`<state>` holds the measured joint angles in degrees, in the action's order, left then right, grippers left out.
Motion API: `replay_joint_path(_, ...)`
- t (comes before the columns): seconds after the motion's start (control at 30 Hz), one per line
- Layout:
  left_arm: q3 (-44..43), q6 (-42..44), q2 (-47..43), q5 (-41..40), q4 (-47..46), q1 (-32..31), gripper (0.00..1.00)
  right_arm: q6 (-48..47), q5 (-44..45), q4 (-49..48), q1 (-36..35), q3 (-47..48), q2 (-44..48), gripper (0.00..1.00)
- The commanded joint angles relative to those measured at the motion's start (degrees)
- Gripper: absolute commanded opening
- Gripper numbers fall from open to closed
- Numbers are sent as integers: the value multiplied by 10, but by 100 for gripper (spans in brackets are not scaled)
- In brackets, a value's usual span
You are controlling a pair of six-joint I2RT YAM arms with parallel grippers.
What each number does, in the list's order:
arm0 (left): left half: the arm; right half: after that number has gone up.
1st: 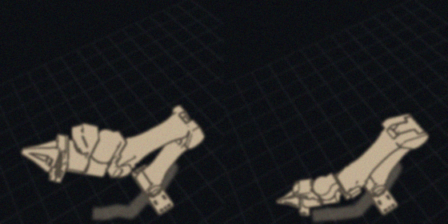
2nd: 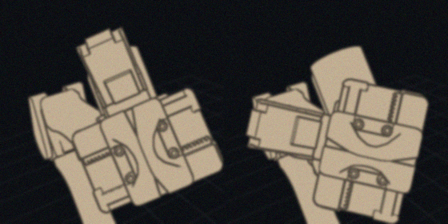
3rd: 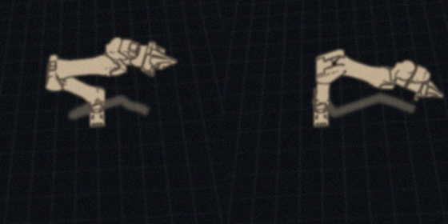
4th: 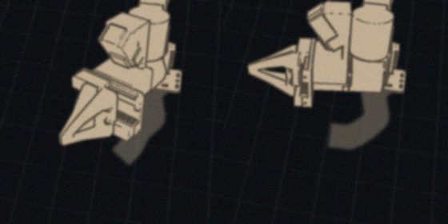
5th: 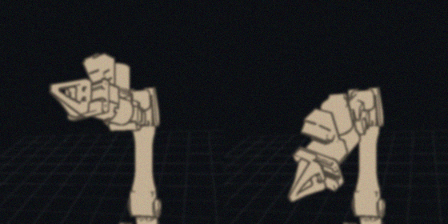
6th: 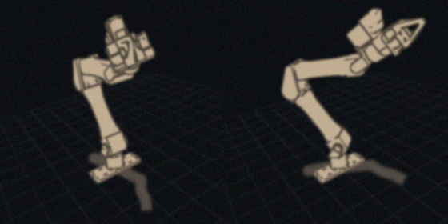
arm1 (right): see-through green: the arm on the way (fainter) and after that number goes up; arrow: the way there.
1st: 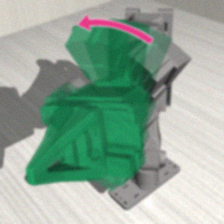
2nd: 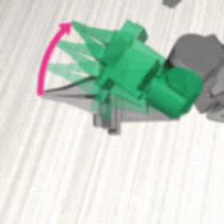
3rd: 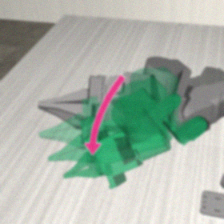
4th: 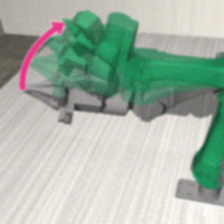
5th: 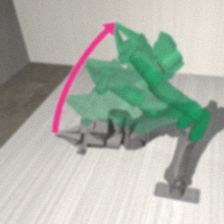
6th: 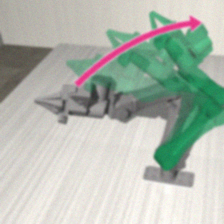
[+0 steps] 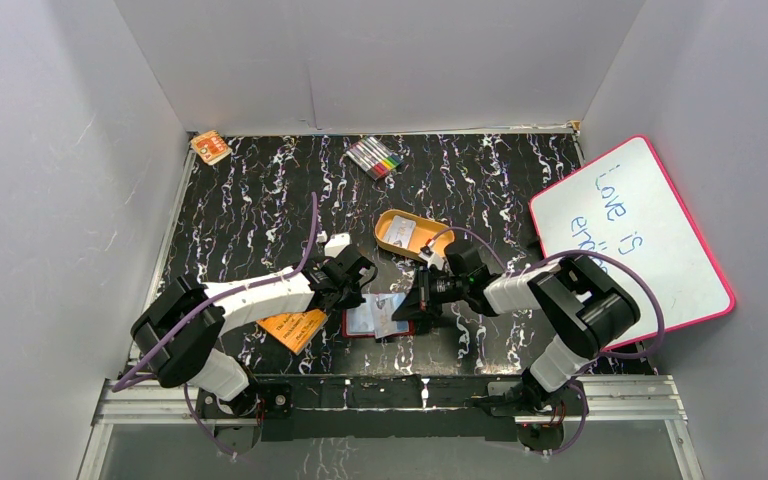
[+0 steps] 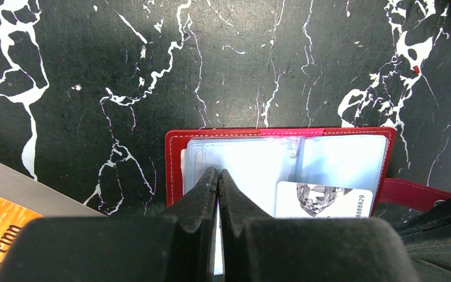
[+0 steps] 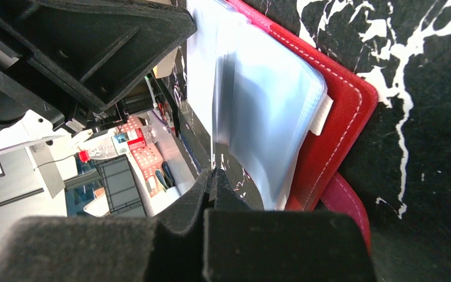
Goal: Put the credit cards into the card holder
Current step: Insert the credit card into the card holder.
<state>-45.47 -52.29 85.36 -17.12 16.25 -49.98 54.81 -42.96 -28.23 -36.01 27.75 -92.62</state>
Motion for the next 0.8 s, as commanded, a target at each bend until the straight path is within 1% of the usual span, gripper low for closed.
replay_joint_path(0.0,17,5,-4,11,72,2,0,-8,-12,-27,1,2,-5,0)
replay_joint_path(0.37,16,4,-6,19,73,2,0,4,-12,-53,1,24,-45,0)
replay_joint_path(0.63,13,5,-19,24,75,2,0,10,10,-56,-7,30,-62,0)
replay_joint_path(0.77,0,11,-28,24,86,2,7,12,20,-53,-9,28,-62,0)
